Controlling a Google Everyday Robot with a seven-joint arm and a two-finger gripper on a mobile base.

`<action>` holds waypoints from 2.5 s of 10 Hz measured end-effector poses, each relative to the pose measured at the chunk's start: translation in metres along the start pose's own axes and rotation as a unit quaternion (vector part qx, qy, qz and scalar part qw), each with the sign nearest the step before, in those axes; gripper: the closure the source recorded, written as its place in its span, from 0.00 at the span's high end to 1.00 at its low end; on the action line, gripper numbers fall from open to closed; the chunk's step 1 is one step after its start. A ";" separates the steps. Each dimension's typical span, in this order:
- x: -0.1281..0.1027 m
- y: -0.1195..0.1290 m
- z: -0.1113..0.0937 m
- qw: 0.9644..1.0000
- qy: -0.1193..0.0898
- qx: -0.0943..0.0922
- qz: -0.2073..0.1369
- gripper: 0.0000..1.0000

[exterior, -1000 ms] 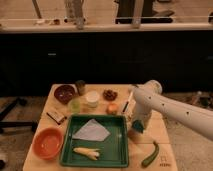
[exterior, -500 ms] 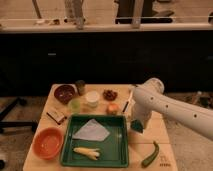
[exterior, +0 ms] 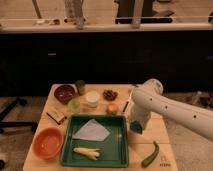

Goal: Wipe red bowl with sponge

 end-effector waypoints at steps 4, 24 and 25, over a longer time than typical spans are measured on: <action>-0.010 -0.005 -0.004 1.000 -0.002 0.003 -0.022 0.00; -0.205 -0.175 -0.012 0.950 -0.017 0.014 -0.311 0.00; -0.204 -0.174 -0.012 0.950 -0.017 0.014 -0.310 0.00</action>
